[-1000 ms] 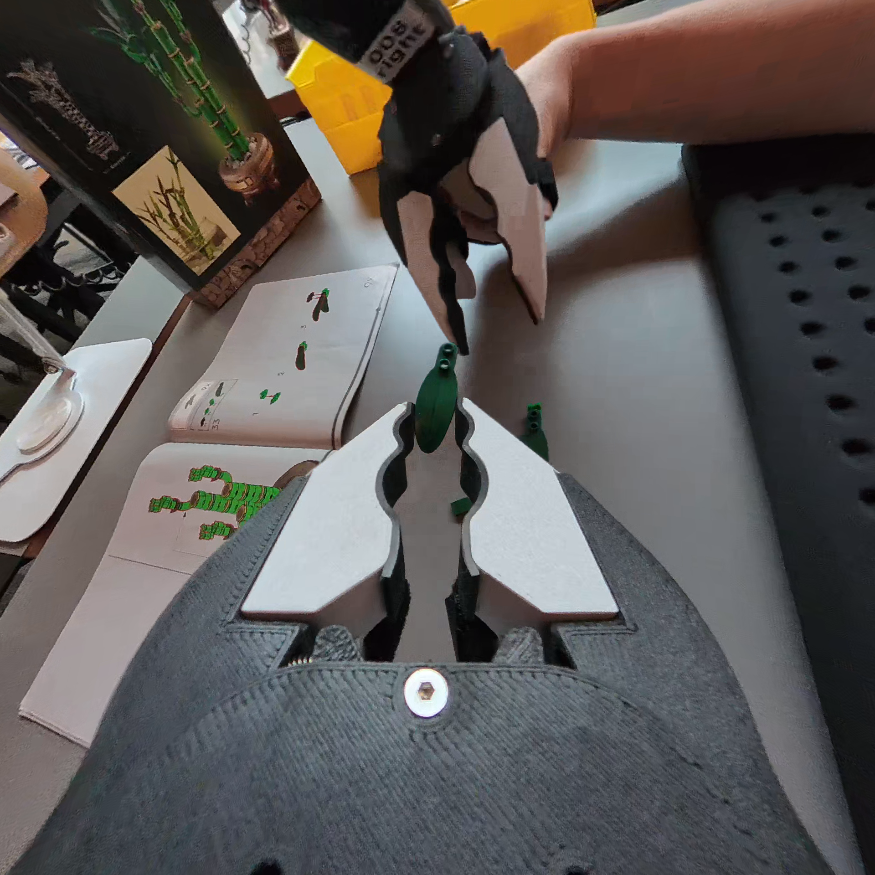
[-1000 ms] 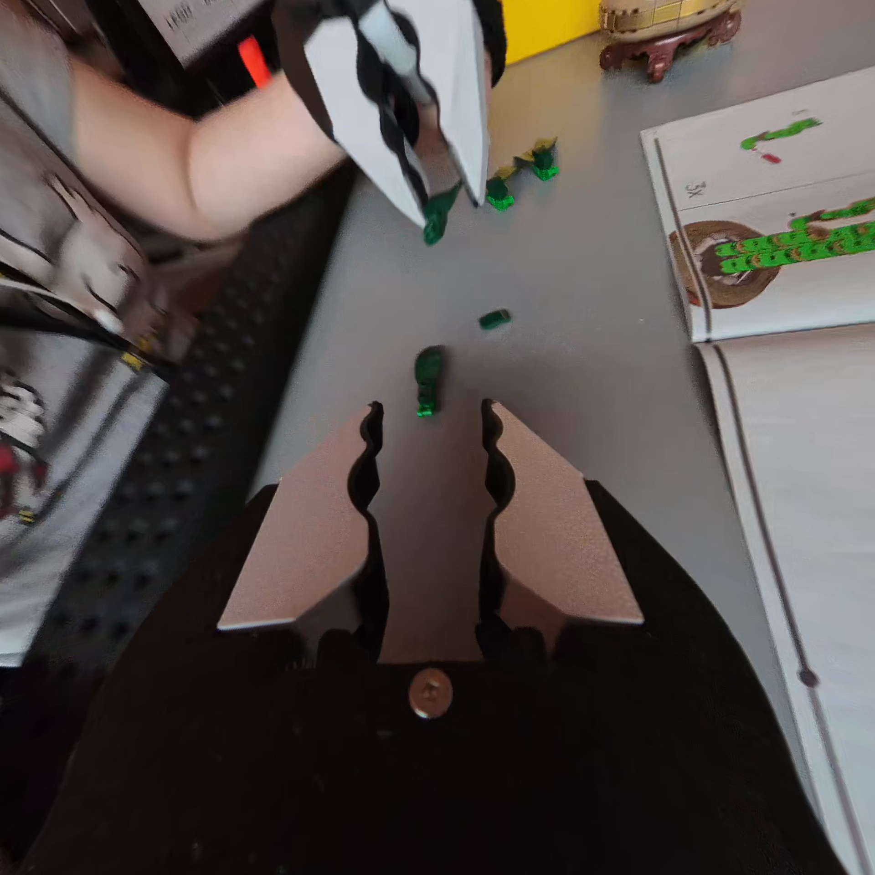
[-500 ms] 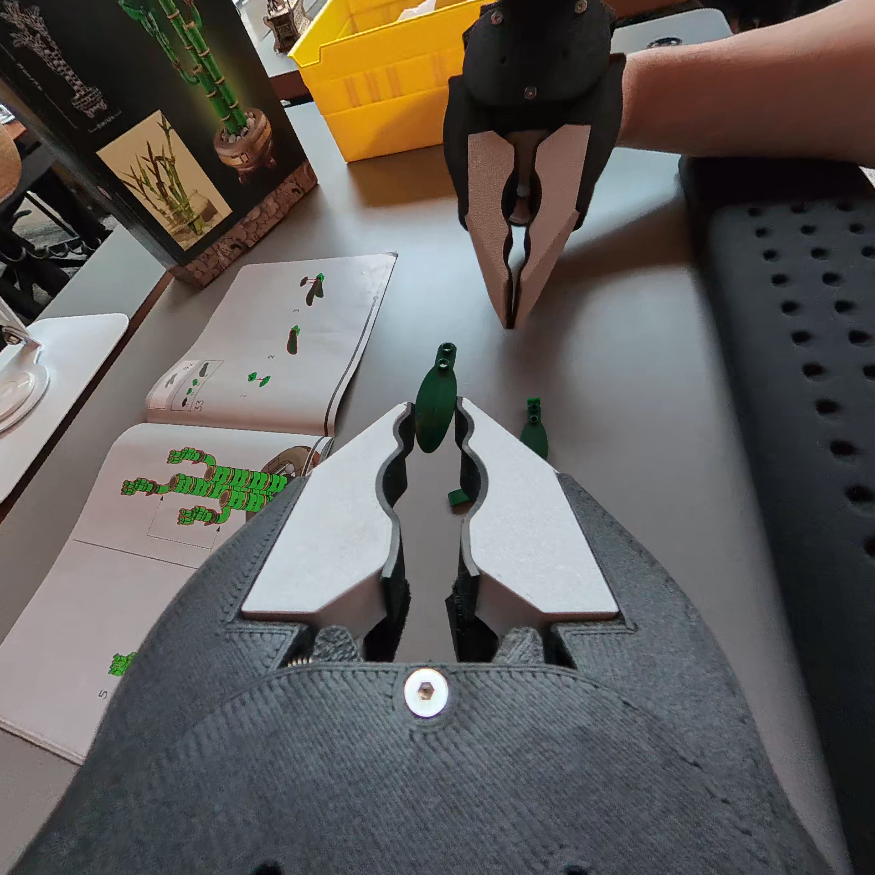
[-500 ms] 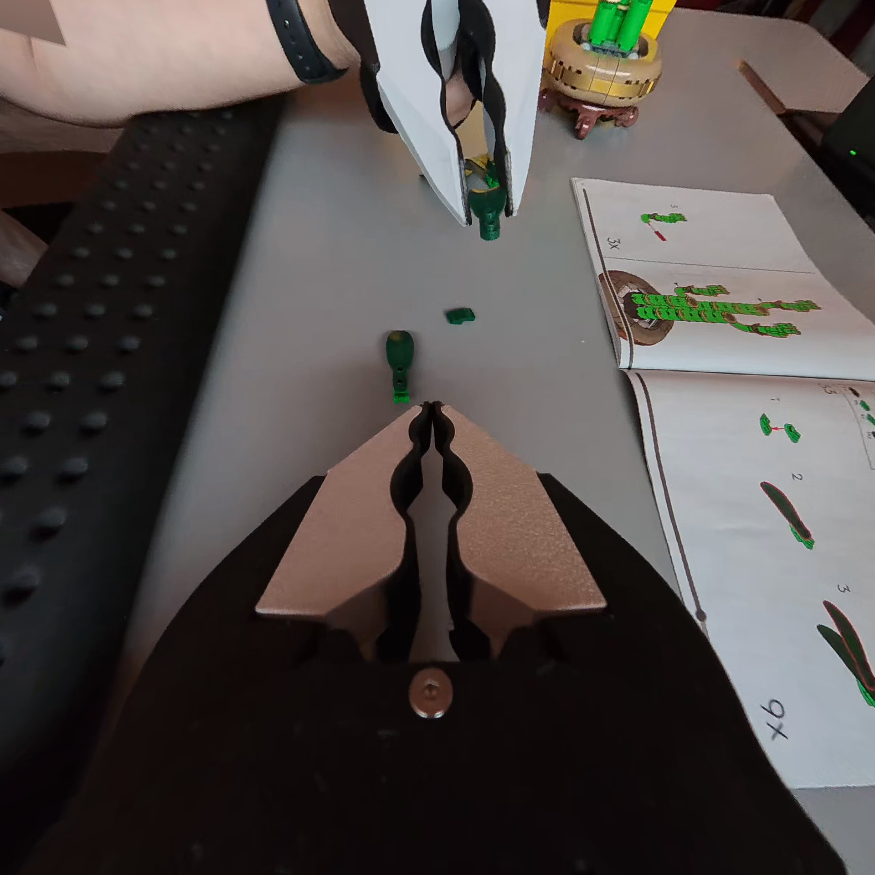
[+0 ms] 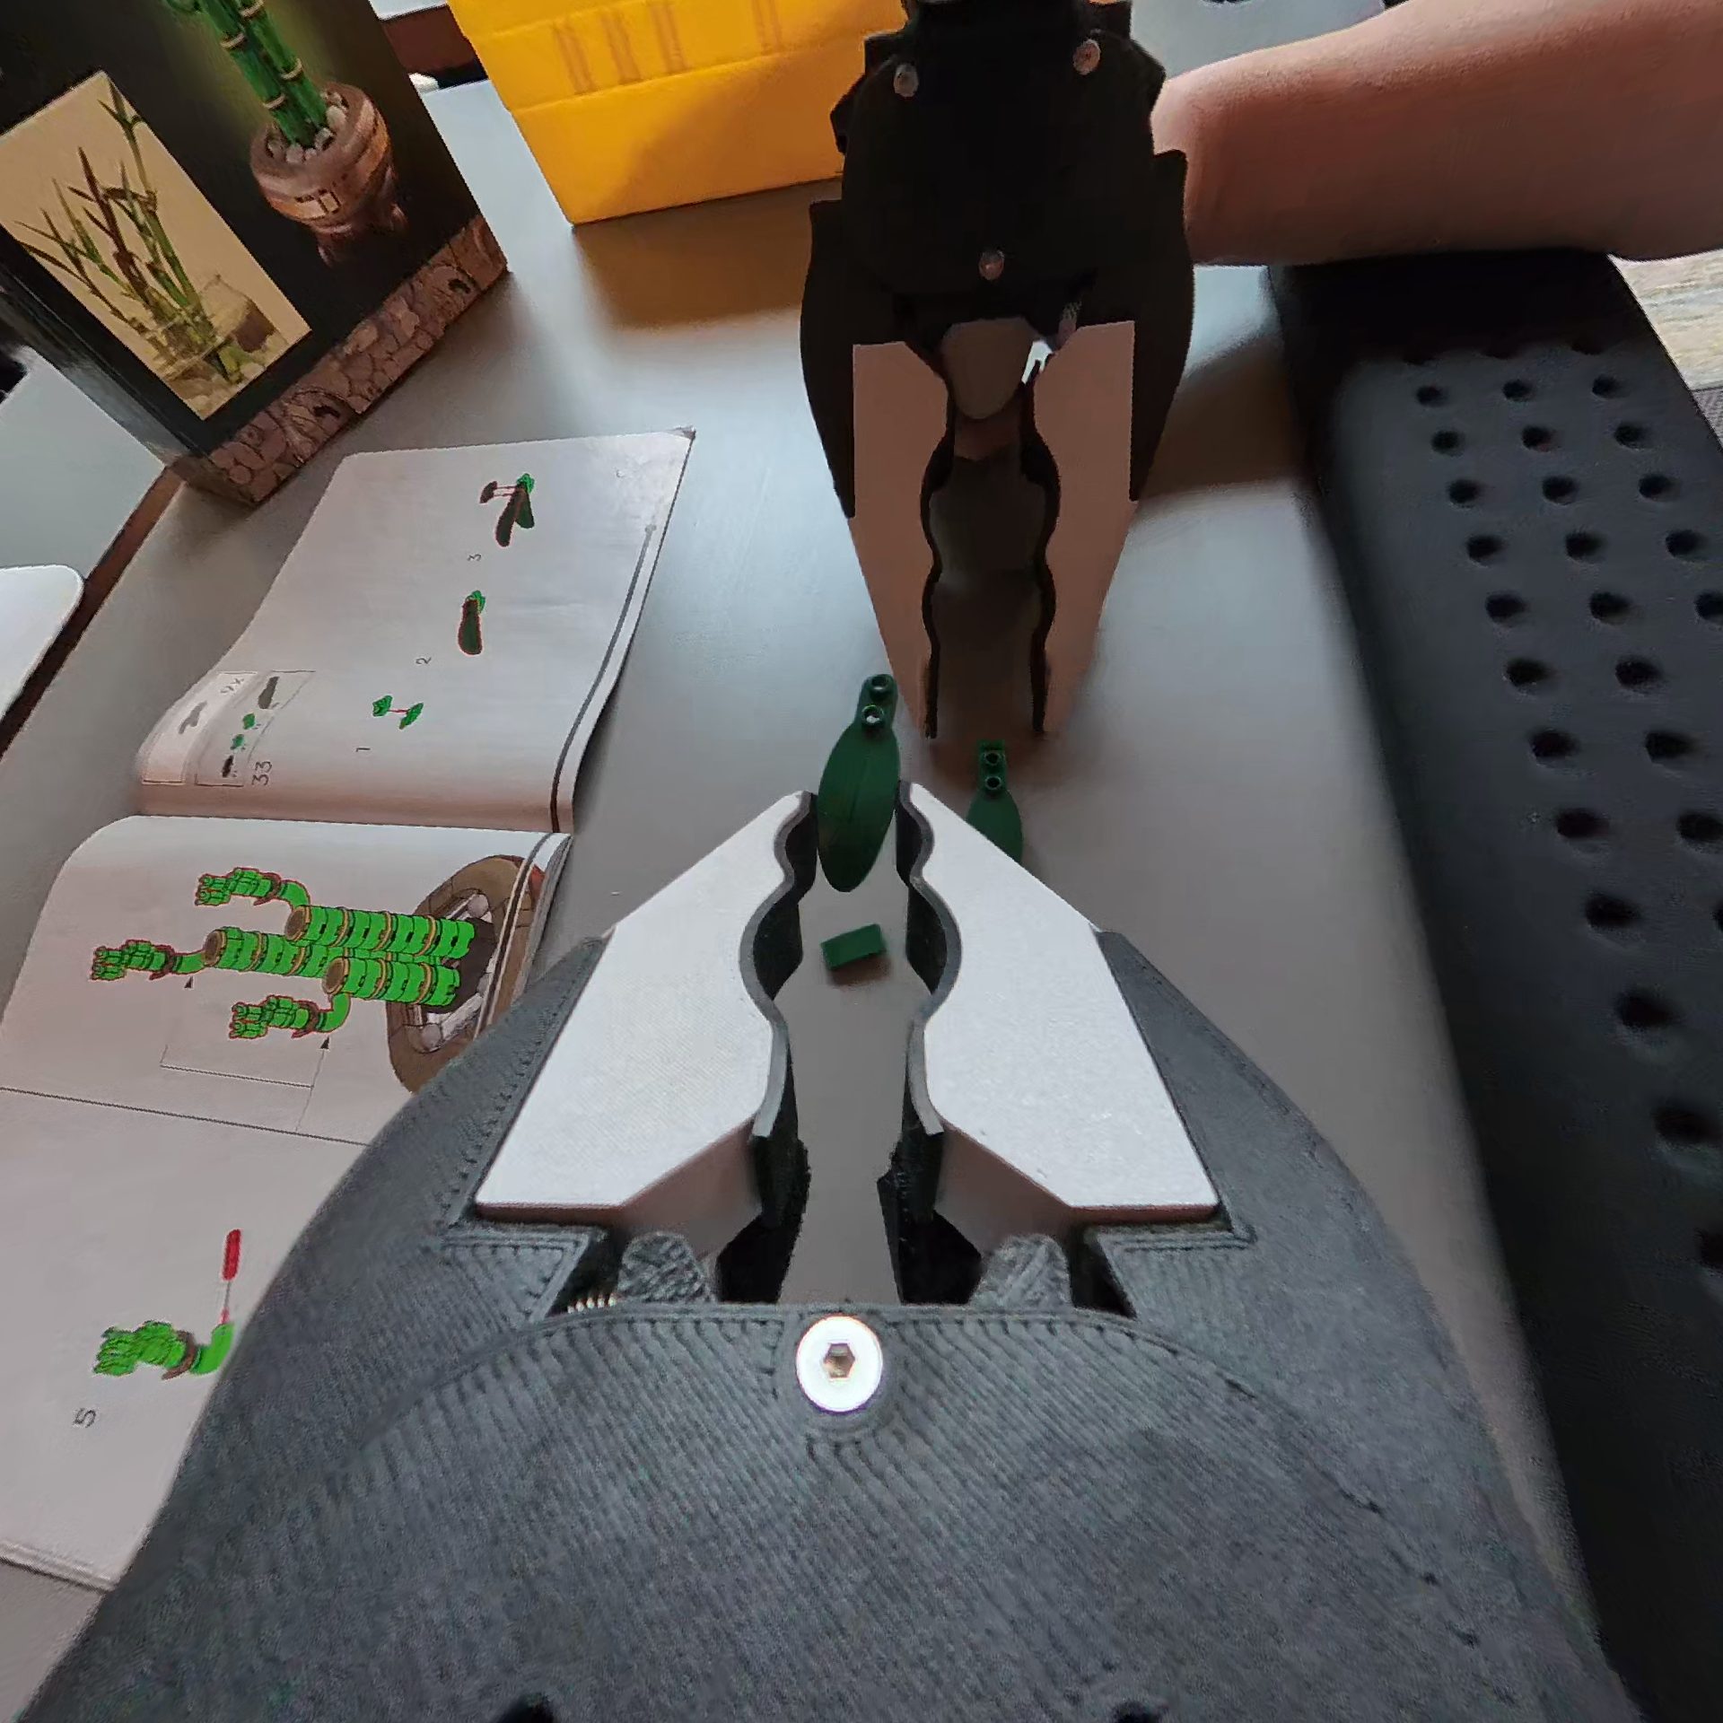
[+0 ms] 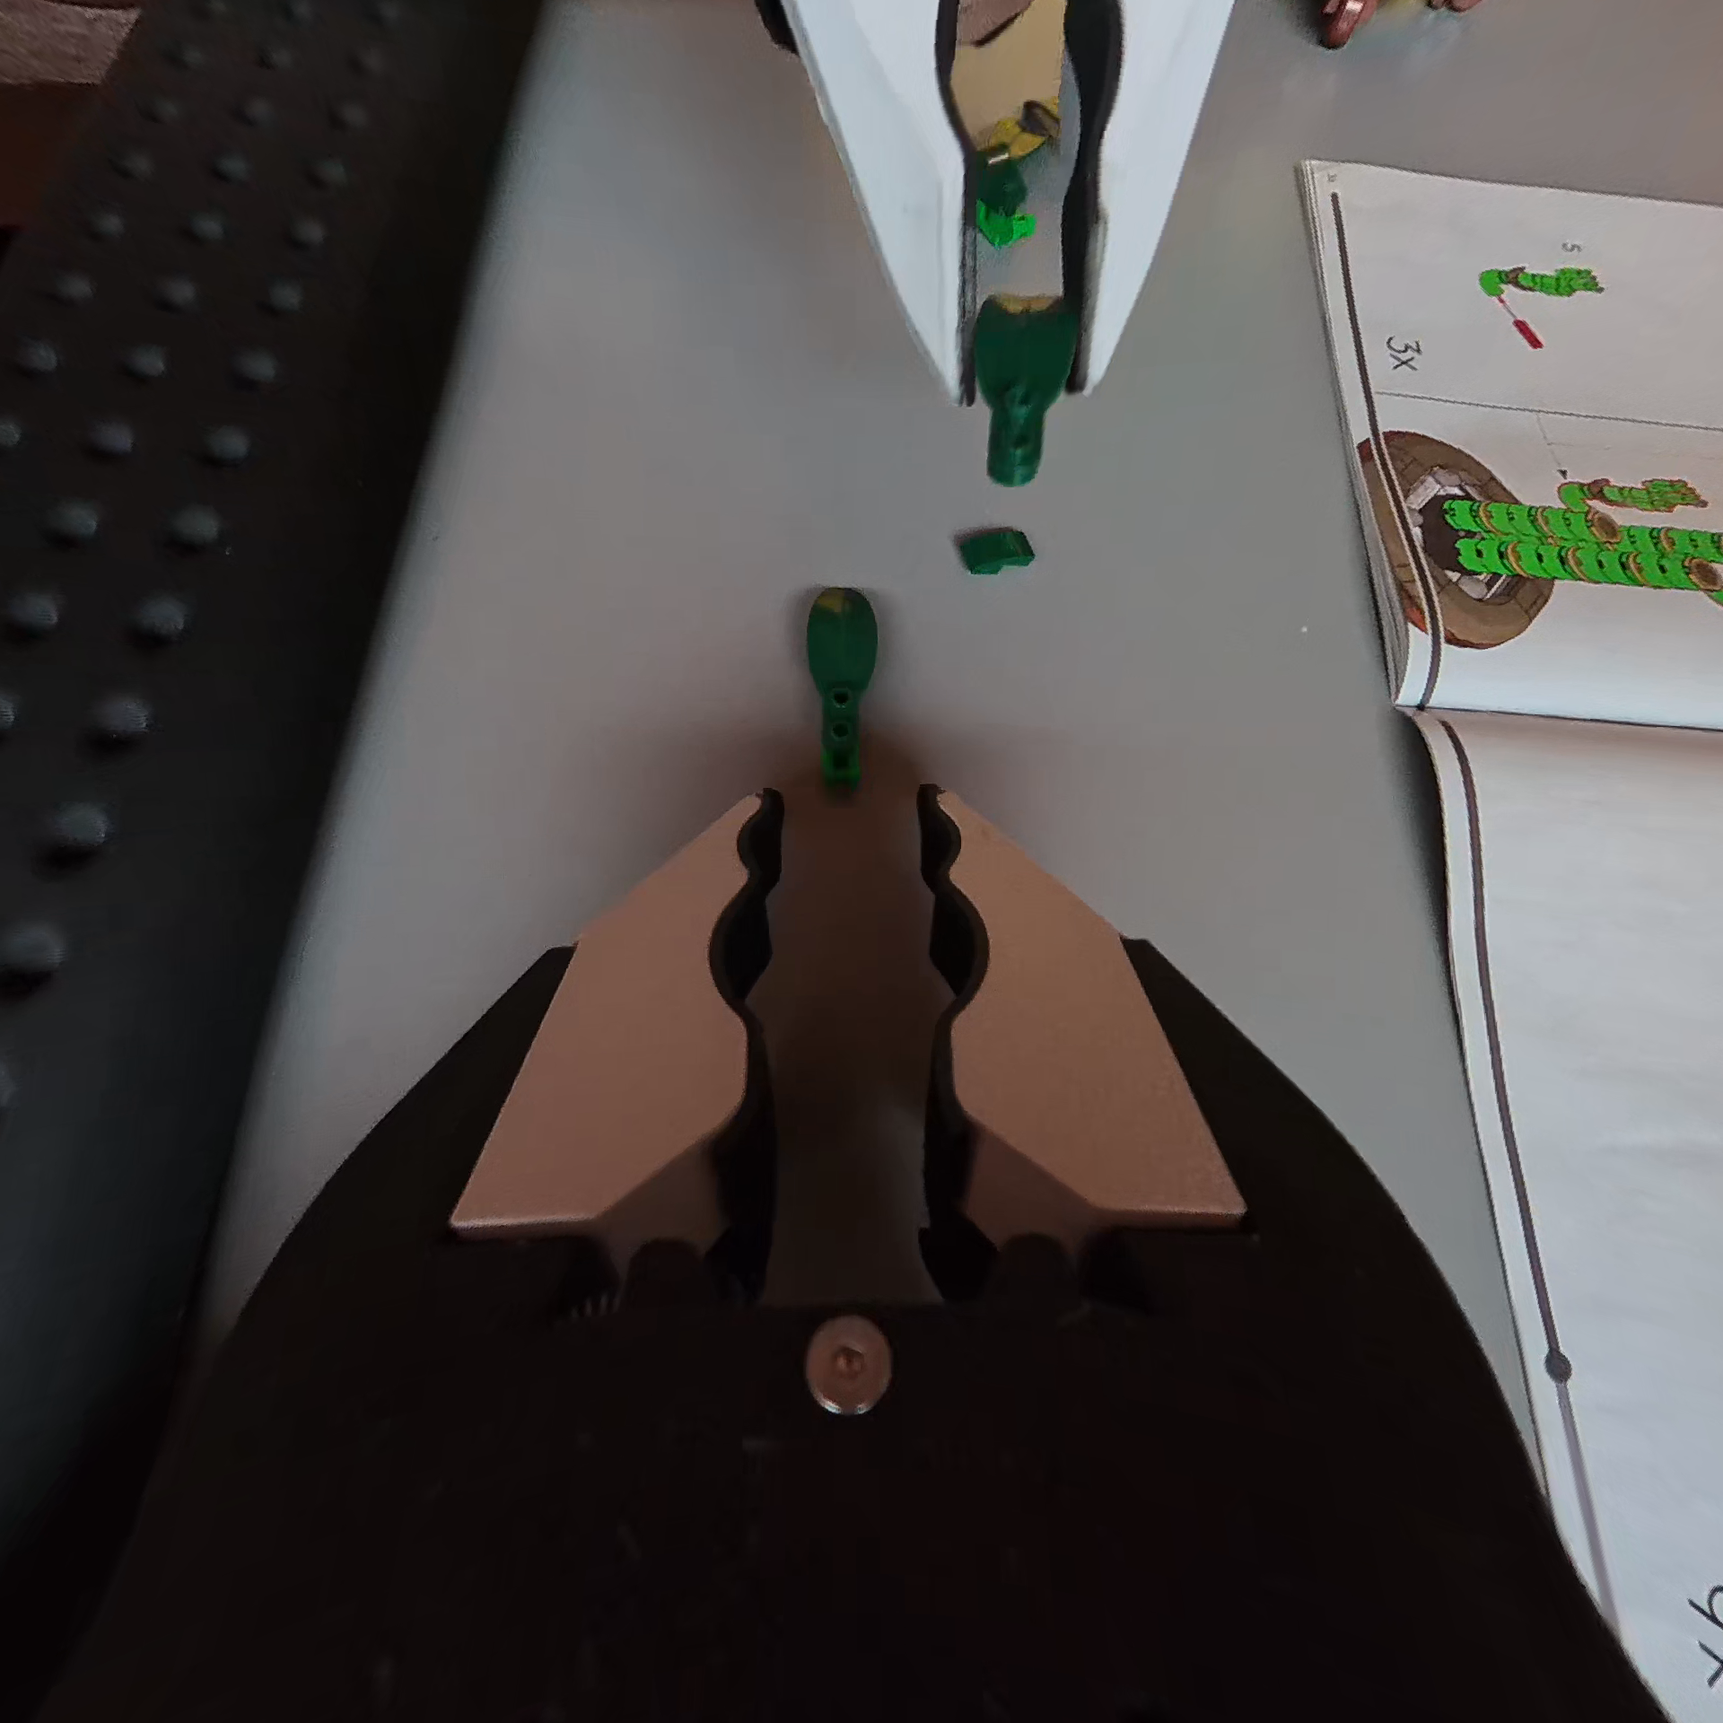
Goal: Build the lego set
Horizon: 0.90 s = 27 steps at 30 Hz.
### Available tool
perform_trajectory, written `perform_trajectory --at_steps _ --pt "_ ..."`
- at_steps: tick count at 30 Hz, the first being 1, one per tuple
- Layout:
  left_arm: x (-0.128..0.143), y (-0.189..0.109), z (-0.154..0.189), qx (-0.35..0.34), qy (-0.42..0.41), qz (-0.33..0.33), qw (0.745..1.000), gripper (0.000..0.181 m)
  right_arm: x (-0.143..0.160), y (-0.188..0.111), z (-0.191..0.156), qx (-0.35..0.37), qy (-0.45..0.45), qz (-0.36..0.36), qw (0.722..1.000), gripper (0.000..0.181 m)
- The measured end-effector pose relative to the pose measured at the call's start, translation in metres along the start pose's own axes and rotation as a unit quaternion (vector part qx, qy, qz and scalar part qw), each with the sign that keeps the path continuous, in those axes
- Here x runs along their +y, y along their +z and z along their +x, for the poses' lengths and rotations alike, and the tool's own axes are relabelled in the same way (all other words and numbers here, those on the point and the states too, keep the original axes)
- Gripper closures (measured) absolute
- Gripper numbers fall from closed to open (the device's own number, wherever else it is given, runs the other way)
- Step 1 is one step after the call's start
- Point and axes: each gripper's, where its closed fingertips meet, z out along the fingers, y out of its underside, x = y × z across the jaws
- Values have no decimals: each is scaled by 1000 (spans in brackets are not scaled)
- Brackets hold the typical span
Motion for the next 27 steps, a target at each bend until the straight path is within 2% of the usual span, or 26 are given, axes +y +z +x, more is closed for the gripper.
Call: perform_trajectory --at_steps 1,8,10,18,27 --pt "2 2 2 8 -2 -8 1000 166 -1 1 -1 0 -4 2 1000 153" --pt "16 12 17 58 -22 -53 997 167 -6 11 -2 -4 -4 -5 1000 160" --pt "17 14 20 71 -24 -58 996 167 -6 11 -3 -11 -1 -6 1000 174" --pt "20 21 45 125 -11 -83 989 167 -17 2 -19 -81 11 33 996 175" --pt "28 24 61 164 -6 -104 981 166 -13 8 -34 -113 -7 13 993 175"
